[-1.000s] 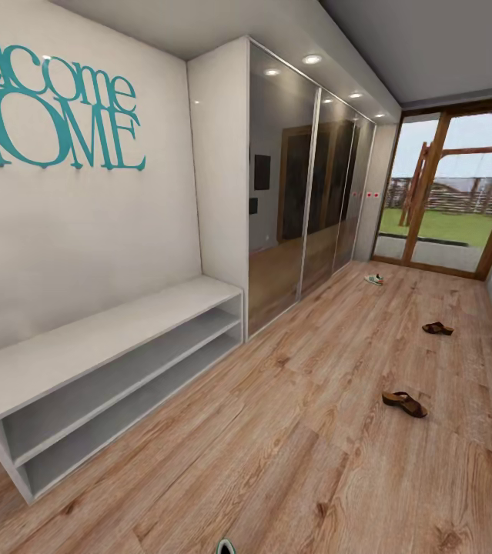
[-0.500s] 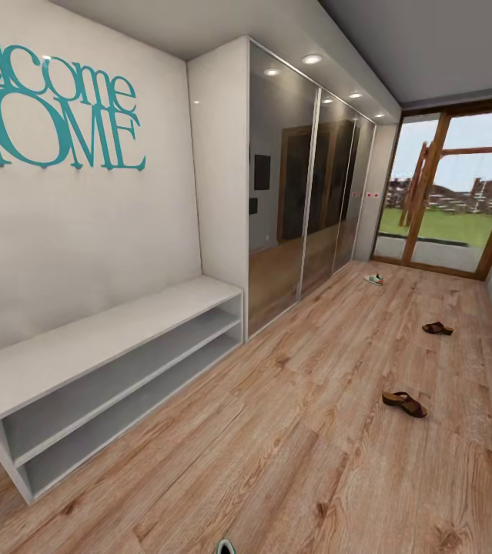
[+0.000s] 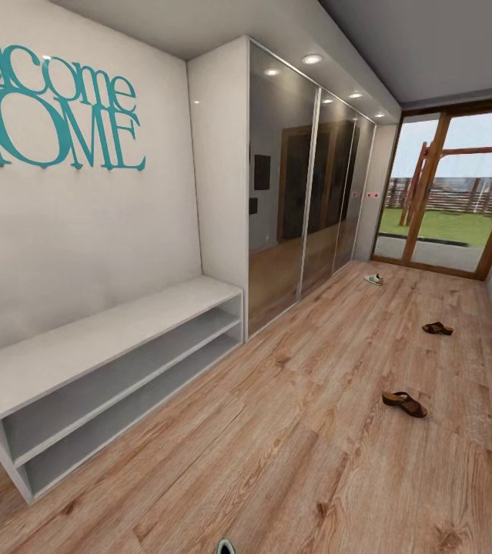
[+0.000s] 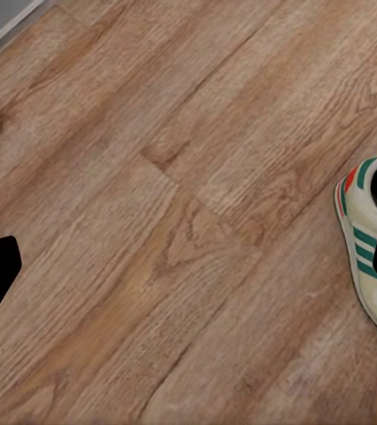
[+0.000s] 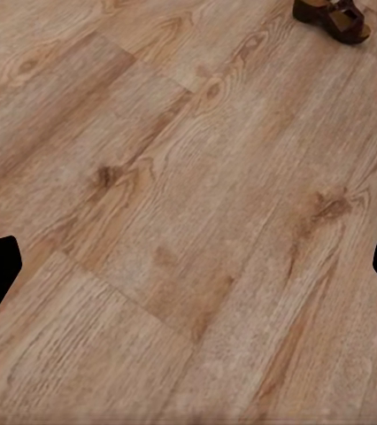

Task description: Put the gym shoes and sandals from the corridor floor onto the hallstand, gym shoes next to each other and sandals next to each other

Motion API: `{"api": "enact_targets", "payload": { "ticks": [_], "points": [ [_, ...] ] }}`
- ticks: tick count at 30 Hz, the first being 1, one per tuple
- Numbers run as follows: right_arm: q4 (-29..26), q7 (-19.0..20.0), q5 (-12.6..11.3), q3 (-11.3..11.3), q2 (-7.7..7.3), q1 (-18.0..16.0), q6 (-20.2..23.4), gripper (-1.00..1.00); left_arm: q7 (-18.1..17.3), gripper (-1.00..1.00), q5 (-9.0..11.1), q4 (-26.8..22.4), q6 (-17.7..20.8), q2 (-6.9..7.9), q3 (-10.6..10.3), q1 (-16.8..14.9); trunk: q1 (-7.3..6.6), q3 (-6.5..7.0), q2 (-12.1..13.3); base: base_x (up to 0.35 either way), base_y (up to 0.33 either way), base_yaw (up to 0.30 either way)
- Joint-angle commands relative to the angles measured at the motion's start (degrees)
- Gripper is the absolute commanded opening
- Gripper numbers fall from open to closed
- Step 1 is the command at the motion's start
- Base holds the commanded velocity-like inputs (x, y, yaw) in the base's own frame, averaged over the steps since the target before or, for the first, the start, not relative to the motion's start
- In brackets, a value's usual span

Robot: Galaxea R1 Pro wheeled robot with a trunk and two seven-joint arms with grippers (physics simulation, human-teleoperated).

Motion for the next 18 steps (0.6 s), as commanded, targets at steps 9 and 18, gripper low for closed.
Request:
{"api": "enact_targets", "payload": {
  "ticks": [9, 18],
  "points": [
    [0.2, -0.2, -0.2, -0.1, 0.29, 0.0, -0.2, 1.0, -0.1, 1.0, 0.0, 0.2, -0.2, -0.07, 0.1, 0.0, 0.0, -0.06, 0.0, 0.0, -0.016, 0.0],
    [0.2, -0.2, -0.2, -0.1, 0.38, 0.0, -0.2, 1.0, -0.2, 1.0, -0.2, 0.2, -0.8, -0.02, 0.1, 0.0, 0.0, -0.06, 0.0, 0.0, -0.211, 0.0]
  ]
}}
